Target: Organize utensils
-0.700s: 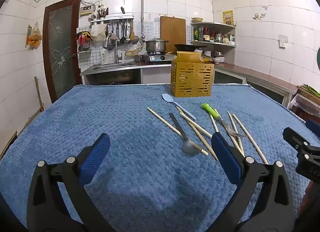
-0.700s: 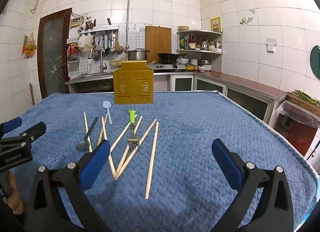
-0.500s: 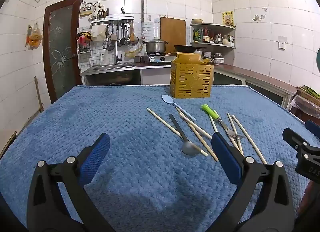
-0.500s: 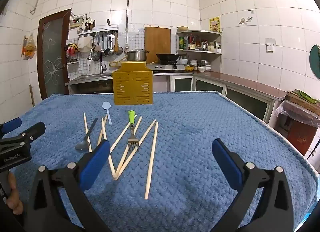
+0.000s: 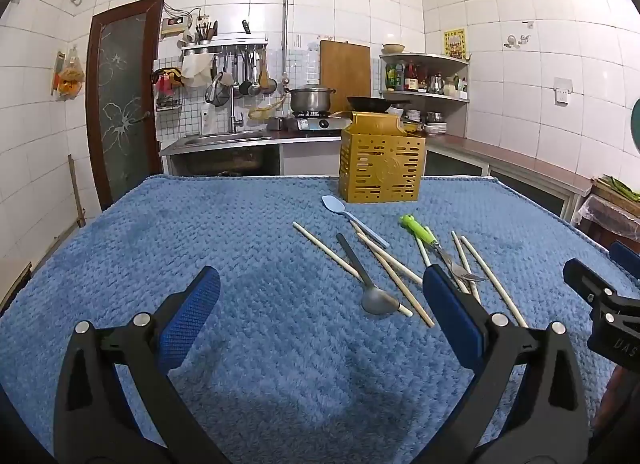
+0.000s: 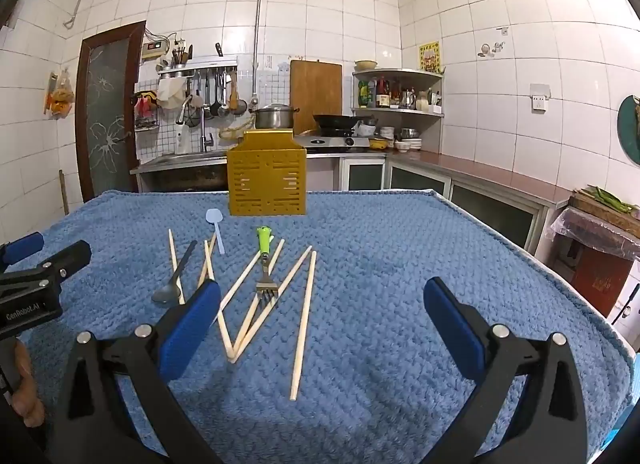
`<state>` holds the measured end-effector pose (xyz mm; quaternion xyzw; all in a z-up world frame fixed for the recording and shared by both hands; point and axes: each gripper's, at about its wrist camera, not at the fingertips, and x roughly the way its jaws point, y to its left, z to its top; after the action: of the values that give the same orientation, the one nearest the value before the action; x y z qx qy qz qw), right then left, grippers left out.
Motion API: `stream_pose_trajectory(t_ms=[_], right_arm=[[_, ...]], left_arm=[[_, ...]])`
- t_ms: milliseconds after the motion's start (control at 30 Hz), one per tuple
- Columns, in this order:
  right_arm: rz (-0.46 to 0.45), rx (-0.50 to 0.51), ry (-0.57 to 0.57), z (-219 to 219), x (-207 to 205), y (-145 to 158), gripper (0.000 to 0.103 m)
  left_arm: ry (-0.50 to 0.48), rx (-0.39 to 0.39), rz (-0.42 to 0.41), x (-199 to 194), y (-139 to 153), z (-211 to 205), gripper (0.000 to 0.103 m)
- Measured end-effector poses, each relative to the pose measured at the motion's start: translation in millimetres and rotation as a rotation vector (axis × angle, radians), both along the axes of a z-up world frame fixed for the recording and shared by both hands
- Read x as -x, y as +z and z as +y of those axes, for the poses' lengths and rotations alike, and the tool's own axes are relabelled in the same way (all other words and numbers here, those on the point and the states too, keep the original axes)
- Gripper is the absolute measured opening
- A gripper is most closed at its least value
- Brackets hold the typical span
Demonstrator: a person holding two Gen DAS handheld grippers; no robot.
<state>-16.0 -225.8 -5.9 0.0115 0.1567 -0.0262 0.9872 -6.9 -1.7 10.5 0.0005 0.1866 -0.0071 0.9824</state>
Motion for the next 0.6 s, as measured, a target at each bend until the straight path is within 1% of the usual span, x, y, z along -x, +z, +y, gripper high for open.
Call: stream_pose_trajectory(t_ms=[600], right_arm=[[0.01,-0.007,-0.006,-1.5,-2.3,0.3,0.099]], left_arm=[[-0.002,0.0,0.006,-1.2,-5.5,2.1,0.098]])
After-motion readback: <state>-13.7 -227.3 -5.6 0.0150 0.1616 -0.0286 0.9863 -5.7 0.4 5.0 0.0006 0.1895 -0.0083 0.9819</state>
